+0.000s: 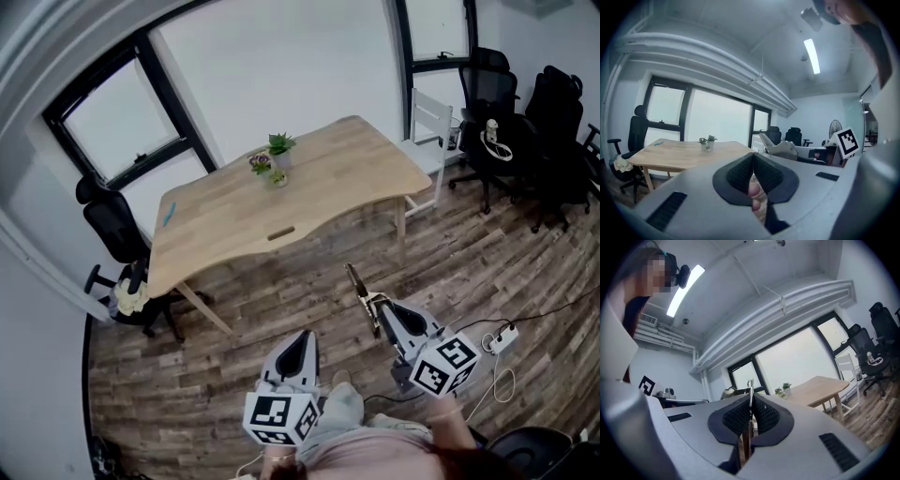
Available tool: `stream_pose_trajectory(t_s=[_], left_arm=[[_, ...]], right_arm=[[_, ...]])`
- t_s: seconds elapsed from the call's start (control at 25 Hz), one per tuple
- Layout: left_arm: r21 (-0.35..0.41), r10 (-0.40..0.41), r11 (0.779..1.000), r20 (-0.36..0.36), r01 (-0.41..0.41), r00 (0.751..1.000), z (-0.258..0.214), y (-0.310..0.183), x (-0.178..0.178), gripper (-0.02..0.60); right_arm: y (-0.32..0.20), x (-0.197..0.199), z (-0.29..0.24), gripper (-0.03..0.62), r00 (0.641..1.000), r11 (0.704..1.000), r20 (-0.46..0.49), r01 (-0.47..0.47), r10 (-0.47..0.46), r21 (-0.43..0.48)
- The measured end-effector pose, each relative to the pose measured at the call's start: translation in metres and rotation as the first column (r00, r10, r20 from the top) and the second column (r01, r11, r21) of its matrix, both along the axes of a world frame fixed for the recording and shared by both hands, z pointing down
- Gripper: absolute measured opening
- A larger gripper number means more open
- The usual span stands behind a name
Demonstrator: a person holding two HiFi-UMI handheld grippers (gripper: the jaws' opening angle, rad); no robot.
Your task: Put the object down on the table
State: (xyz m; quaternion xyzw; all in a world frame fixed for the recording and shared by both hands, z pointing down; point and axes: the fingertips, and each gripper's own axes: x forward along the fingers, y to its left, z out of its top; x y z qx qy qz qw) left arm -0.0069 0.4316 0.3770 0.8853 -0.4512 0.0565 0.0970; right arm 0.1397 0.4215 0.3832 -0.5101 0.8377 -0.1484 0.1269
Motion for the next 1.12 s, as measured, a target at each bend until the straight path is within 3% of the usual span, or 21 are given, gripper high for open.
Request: stream_pose_trajectory(t_s=[0.4,1.12], left_arm=[[-0.006,-0.003,1.0,-0.023,0.002,1.0,0.001,-0.066,-0.015,0.003],[-0.004,0.022,1.0,-0.024,-0.022,0.999,-0.002,-0.18,-0.051,0.003]], right_arm=[[-0.069,-0.019,0.002,0.002,0.999,1.0,-0.05,0.008,-0.007,0.011],[-0.191,-0.058,0.001,0.002,1.0,1.0,-0.002,0.027,-0.028,-0.01]])
